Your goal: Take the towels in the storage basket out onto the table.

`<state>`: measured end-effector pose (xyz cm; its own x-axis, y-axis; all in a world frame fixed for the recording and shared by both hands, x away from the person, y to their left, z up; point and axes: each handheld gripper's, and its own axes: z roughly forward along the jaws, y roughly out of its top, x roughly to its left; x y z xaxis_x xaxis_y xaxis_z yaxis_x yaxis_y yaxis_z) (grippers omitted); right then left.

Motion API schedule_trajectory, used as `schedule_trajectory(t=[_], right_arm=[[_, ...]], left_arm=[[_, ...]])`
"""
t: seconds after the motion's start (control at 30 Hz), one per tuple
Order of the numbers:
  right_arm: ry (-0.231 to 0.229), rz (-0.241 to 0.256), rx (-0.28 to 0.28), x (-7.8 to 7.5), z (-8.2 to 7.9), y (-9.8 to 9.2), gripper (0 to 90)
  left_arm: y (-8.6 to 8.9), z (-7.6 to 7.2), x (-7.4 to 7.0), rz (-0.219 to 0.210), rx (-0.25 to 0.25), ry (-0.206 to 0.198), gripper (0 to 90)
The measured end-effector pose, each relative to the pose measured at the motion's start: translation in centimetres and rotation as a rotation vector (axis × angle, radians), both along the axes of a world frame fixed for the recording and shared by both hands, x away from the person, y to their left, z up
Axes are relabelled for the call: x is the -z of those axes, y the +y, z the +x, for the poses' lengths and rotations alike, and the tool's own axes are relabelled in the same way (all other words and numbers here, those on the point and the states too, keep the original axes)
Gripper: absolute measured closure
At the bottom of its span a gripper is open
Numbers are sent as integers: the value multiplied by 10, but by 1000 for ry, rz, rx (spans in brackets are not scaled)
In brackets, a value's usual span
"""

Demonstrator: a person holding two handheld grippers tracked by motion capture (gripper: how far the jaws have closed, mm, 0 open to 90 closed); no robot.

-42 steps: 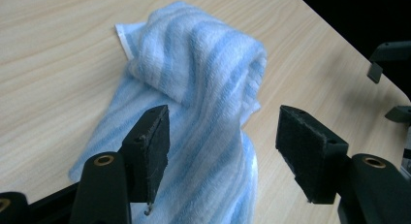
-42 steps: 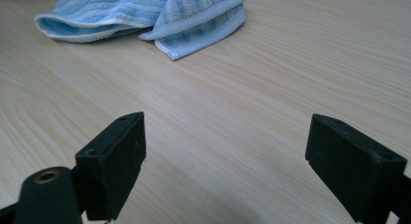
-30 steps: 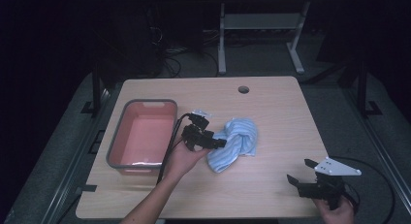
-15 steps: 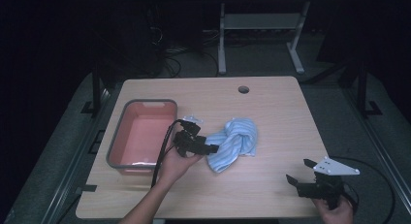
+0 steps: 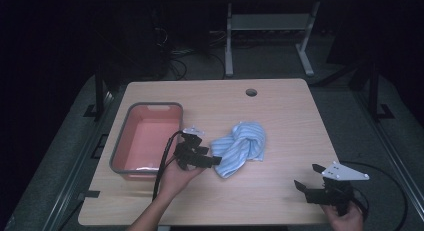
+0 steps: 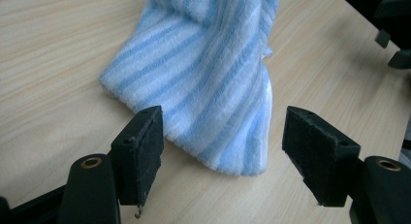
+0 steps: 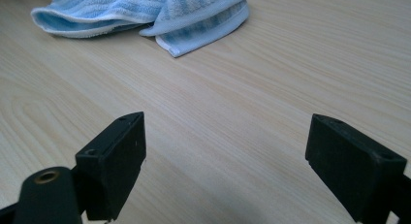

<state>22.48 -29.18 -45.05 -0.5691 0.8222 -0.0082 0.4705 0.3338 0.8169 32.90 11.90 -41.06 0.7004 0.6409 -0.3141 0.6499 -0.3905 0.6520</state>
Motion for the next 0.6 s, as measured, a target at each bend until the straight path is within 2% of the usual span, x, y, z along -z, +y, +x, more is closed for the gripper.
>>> schedule_trajectory(t=[0.6], right_arm=[[7,-6,-4,2,0,4,141]], left_arm=[[10,-20,10,2,15,-8,299]])
